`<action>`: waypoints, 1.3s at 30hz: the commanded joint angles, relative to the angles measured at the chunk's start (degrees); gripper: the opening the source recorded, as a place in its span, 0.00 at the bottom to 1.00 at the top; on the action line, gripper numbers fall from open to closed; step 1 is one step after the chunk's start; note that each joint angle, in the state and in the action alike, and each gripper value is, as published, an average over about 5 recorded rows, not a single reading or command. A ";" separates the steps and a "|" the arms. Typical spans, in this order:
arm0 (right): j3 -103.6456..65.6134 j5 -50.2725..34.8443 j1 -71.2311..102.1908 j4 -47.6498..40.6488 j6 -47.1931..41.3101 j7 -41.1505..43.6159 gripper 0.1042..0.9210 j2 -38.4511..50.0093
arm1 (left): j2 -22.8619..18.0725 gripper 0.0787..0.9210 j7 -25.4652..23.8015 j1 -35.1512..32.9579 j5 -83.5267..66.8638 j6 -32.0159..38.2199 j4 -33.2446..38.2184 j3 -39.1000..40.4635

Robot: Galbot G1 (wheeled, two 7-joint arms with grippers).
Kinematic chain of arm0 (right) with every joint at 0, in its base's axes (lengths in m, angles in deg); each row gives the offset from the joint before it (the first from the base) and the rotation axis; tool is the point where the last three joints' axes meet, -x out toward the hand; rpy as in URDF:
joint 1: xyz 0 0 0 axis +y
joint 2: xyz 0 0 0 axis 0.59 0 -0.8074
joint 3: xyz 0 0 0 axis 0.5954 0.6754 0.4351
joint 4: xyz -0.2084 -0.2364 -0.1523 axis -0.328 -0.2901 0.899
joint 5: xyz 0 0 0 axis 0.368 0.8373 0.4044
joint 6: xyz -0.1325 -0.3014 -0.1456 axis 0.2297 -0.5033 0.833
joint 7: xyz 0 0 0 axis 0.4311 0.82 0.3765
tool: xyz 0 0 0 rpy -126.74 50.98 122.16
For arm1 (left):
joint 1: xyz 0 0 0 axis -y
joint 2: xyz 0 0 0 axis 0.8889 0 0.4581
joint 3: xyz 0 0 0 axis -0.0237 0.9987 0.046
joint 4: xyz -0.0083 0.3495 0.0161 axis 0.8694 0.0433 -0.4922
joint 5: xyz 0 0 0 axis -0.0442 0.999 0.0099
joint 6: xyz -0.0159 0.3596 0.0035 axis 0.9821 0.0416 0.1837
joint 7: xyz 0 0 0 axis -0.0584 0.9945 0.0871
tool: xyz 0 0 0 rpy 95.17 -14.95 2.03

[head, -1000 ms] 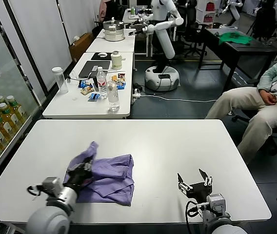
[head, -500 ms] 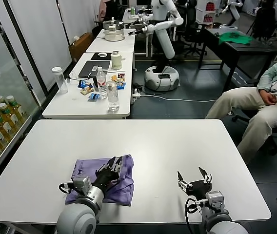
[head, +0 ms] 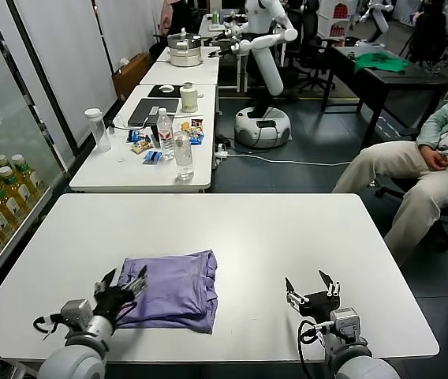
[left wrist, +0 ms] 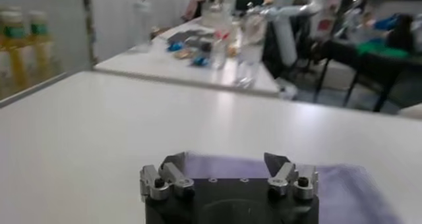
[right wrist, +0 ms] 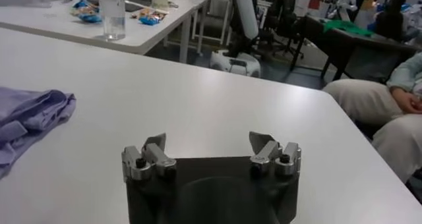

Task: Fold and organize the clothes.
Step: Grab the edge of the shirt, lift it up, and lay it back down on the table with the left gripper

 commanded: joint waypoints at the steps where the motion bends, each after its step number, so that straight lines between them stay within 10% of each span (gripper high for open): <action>1: -1.12 0.14 1.90 1.30 0.05 0.07 0.88 0.36 | 0.49 0.87 -5.05 -2.47 2.75 2.88 -9.82 -6.11; 11: -1.09 0.93 2.89 2.04 0.05 0.04 0.88 -0.08 | 0.20 0.85 -8.16 0.12 -2.60 3.10 -10.03 -4.66; 25: -0.56 0.92 1.44 1.06 0.04 0.06 0.88 -0.25 | -1.44 0.39 -8.08 -1.62 2.94 1.19 -7.47 -2.33; 39: -0.79 0.77 1.50 0.70 0.05 0.24 0.88 -0.63 | 10.74 0.04 -17.56 -2.92 3.31 -3.02 6.31 -40.43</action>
